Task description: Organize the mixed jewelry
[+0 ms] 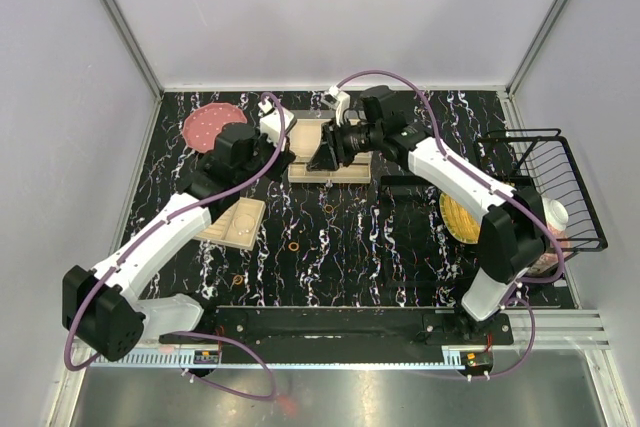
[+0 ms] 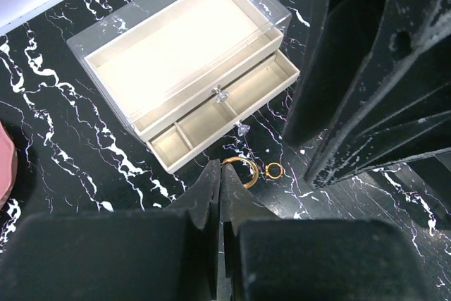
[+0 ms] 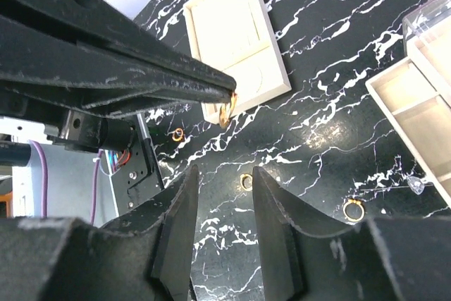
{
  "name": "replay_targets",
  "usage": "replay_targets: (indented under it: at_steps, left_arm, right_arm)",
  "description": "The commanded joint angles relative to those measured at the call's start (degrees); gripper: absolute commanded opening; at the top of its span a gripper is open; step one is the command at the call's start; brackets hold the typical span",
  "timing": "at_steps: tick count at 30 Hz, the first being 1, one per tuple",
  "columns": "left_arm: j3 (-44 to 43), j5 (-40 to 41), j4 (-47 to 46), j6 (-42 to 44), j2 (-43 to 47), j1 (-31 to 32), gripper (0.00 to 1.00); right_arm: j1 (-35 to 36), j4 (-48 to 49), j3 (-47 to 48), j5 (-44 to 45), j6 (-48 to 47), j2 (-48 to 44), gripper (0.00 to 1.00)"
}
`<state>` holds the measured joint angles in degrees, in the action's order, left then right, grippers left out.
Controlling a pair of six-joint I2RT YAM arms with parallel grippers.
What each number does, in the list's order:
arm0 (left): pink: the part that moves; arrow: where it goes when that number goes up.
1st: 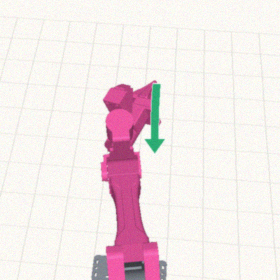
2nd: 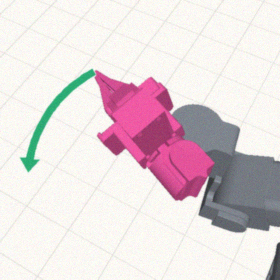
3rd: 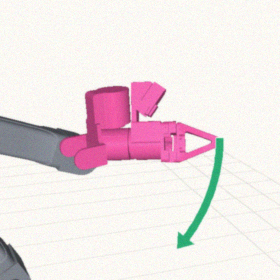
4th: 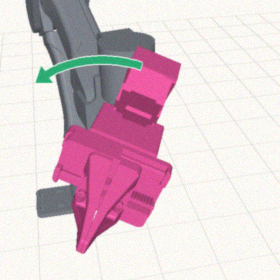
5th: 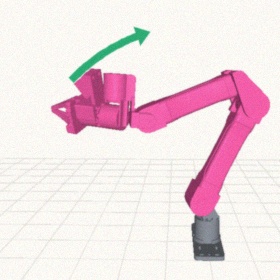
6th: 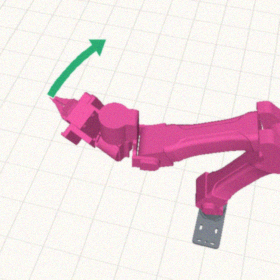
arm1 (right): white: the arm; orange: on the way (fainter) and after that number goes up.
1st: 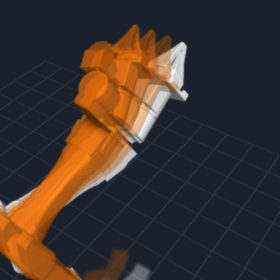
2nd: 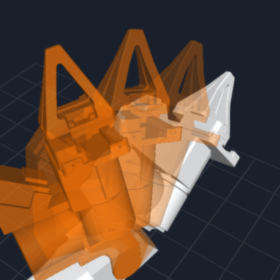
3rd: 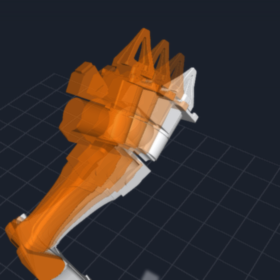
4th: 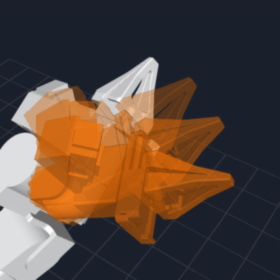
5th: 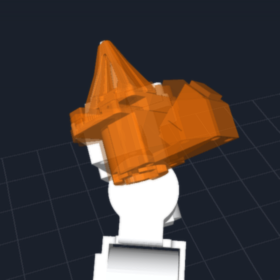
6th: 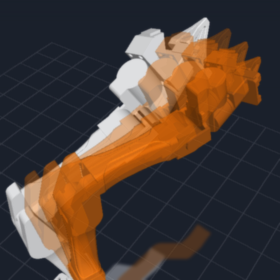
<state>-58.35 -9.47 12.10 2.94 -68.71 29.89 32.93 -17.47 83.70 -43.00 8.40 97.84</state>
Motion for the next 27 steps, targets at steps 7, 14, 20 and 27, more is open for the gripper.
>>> replay_targets:
  at_steps: [7, 14, 20, 27]
  left_arm:
    - [0.78, 1.21, -3.75, -1.09, 1.03, 0.70, 0.00]
    - [1.13, 1.12, -4.01, -1.01, 1.03, 0.78, 0.00]
    - [1.22, 1.21, -4.01, -0.92, 1.12, 0.87, 0.00]
    - [1.83, 0.95, -4.63, -0.57, 1.03, 0.96, 0.00]
  right_arm:
    - [-0.23, 4.64, 4.71, -3.31, 3.55, 2.44, 0.42]
    - [-0.23, 4.56, 5.94, -2.96, 3.99, 4.20, 0.40]
    - [-0.15, 4.73, 6.91, -3.49, 4.43, 5.34, 0.39]
    - [-0.15, 4.99, 7.18, -4.46, 4.78, 6.13, 0.37]
